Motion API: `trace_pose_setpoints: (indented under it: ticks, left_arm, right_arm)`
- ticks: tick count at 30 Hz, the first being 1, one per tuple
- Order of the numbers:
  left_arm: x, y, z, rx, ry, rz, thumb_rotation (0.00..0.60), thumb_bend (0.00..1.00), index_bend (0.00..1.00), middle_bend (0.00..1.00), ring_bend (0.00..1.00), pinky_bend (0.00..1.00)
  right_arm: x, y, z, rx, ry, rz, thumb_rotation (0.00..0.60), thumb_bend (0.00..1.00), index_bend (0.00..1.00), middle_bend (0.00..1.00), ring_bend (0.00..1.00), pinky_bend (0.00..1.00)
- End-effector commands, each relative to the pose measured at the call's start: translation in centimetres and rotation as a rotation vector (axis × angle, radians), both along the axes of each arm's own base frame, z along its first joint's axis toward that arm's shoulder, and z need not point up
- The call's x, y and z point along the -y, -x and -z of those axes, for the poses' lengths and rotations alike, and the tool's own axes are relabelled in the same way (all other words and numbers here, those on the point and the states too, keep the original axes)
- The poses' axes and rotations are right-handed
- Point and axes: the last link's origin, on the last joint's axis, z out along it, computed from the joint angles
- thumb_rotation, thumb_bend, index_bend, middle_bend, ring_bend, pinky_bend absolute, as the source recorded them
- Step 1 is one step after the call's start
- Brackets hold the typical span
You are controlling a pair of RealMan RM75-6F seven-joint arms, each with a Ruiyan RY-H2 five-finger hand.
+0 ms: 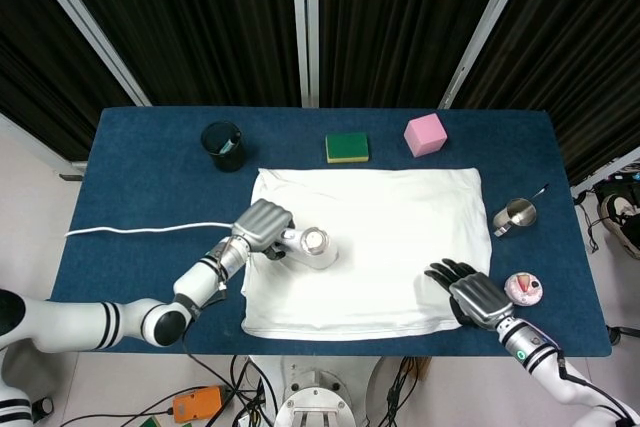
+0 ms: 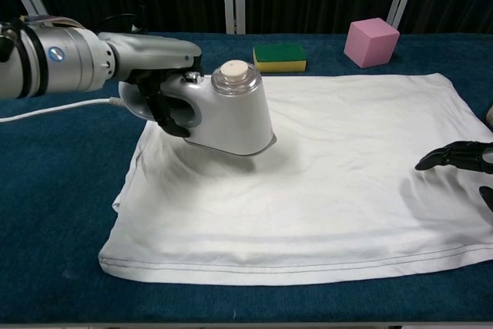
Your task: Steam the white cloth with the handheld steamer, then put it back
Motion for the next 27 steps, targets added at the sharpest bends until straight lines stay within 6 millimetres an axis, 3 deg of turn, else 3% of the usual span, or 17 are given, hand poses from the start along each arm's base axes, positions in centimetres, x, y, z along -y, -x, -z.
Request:
trace_pose_setpoints:
  ticks: [1, 7, 13, 19, 27]
  left_arm:
    - [-0.1, -0.5, 1.6, -0.073, -0.019, 0.019, 0.600, 0.59, 0.83, 0.91, 0.81, 0.65]
    - [-0.2, -0.9, 3.1, -0.165, -0.040, 0.014, 0.600, 0.59, 0.83, 0.91, 0.81, 0.65]
    - [-1.4, 0.2, 3.1, -0.215, -0.072, -0.057, 0.600, 0.59, 0.83, 0.91, 0.81, 0.65]
    - [-2.8, 2.8, 1.7, -0.227, -0.113, -0.153, 0.600, 0.59, 0.83, 0.91, 0.81, 0.65]
    - [-4.1, 6.1, -1.7, -0.179, -0.192, -0.270, 0.600, 0.59, 0.83, 0.91, 0.81, 0.65]
  right_arm:
    - [-0.1, 0.0, 0.7, -0.013, -0.013, 0.000, 0.600, 0.97, 0.16, 0.14, 0.07, 0.19]
    - [-0.1, 0.3, 1.1, -0.024, -0.012, 0.008, 0.600, 0.97, 0.16, 0.14, 0.07, 0.19]
    - [-0.1, 0.4, 1.1, -0.021, -0.006, 0.016, 0.600, 0.97, 0.16, 0.14, 0.07, 0.19]
    - [0.0, 0.7, 1.2, -0.024, -0.004, 0.021, 0.600, 0.97, 0.16, 0.14, 0.07, 0.19]
    - [0.2, 0.8, 1.4, -0.022, 0.000, 0.023, 0.600, 0.97, 0.16, 0.14, 0.07, 0.19]
